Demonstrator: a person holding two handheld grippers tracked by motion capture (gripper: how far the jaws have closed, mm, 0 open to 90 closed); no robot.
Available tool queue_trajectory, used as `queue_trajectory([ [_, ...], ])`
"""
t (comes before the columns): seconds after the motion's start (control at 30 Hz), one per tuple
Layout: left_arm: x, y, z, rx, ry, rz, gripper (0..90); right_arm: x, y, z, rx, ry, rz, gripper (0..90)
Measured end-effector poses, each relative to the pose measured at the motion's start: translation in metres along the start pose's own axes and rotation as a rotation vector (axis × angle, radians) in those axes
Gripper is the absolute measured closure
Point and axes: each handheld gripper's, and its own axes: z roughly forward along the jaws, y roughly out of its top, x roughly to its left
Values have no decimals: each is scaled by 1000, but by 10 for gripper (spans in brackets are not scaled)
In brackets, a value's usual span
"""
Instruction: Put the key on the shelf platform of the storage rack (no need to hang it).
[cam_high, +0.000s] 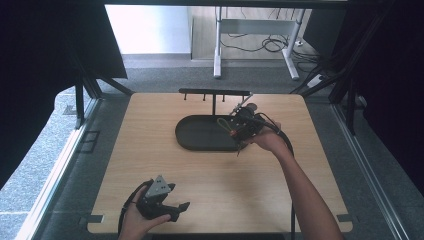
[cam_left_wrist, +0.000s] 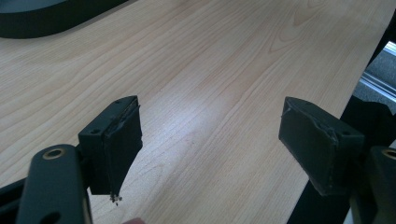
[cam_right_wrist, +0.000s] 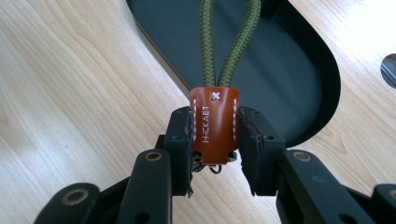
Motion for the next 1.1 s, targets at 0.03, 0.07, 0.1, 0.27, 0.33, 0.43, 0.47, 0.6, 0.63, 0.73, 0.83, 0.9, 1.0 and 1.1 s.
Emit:
queue_trajectory([
  [0.03,0,0,0,0,0,1,219,-1,1,1,1,-1,0,665],
  [0.07,0,0,0,0,0,0,219,-1,1,2,2,0,6,664],
  [0.1,0,0,0,0,0,0,219,-2,2,2,3,0,9,665],
  [0.27,0,0,0,2,0,2,219,-6,5,7,3,-1,21,664],
  [0.33,0,0,0,-2,0,-2,219,-8,6,9,4,0,23,665],
  [0.43,1,0,-1,-3,-1,-3,219,-11,8,12,9,-5,25,665],
  [0.47,1,0,-1,-3,0,-4,219,-11,9,13,9,-3,28,664],
  [0.6,1,0,-1,-3,-1,-3,219,-14,12,16,11,-2,34,664],
  [0.63,1,0,-1,-3,0,-2,219,-14,13,16,12,-1,33,665],
  [0.73,1,0,-2,-4,0,-2,219,-15,15,17,15,-2,39,664],
  [0.83,1,0,-2,-4,0,-3,219,-17,17,18,16,-7,39,665],
  [0.9,1,0,-2,-3,0,-2,219,-18,18,20,16,-12,47,665],
  [1.0,1,0,-1,-3,-1,-2,219,-19,20,23,30,-19,40,664],
  [1.1,1,0,-1,-2,-1,-1,219,-21,23,26,25,-9,48,665],
])
